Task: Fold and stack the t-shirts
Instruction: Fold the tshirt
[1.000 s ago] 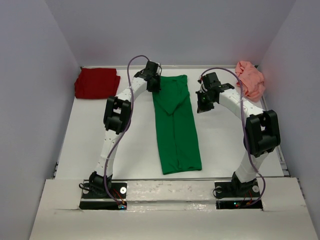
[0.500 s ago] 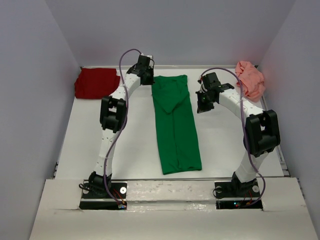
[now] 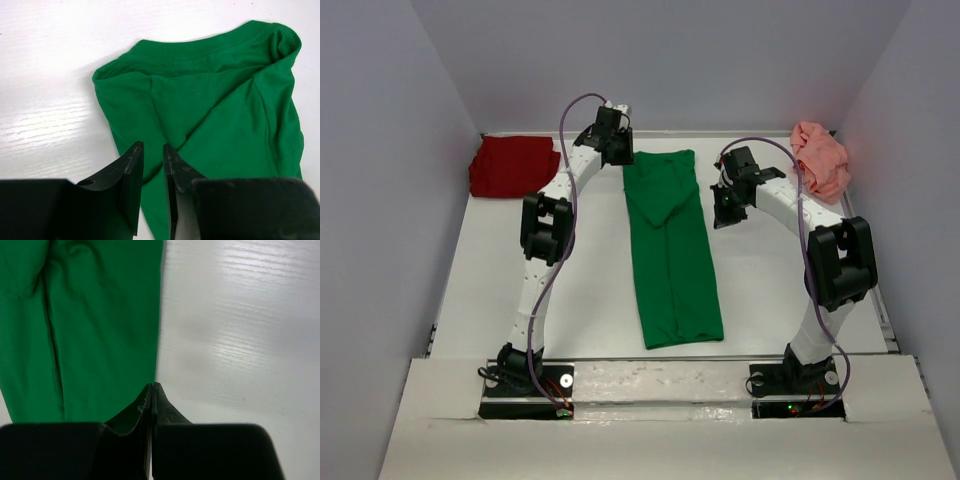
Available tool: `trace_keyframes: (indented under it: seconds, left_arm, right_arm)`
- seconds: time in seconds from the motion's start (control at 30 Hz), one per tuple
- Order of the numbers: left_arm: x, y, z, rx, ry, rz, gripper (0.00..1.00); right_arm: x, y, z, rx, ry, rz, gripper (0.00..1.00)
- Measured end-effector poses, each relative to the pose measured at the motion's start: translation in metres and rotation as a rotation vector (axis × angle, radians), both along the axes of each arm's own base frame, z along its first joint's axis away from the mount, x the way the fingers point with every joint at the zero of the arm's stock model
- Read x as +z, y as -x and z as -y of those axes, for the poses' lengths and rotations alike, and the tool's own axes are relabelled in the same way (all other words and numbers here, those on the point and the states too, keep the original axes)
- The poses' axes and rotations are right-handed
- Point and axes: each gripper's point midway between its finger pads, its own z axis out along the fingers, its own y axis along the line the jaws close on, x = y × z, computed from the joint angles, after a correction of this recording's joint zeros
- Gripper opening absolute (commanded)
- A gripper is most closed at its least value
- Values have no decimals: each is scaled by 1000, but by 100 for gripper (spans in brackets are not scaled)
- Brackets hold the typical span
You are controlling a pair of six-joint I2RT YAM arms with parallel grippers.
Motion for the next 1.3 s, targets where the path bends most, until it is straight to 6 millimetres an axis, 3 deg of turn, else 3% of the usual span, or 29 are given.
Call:
trace_keyframes:
  seconds: [0.17, 0.4, 0.47, 0.8, 1.13, 1.3]
  left_arm:
    - [-6, 3, 2, -6, 5, -15, 32]
    - [-52, 28, 3, -17, -29, -119, 30]
    - [-57, 32, 4, -21, -33, -130, 30]
    - [-58, 32, 12, -24, -33, -104, 30]
    - [-51, 37, 14, 8, -82, -89, 51]
    - [-43, 40, 12, 39, -125, -69, 52]
  right_arm:
    - [0, 0, 0, 0, 0, 0, 0]
    - [0, 0, 0, 1, 0, 0, 0]
    - [0, 0, 0, 1, 0, 1, 0]
    - [0, 0, 0, 4, -1, 0, 0]
    - [0, 1, -2, 9, -2, 0, 0]
    - [0, 2, -6, 19, -7, -1, 0]
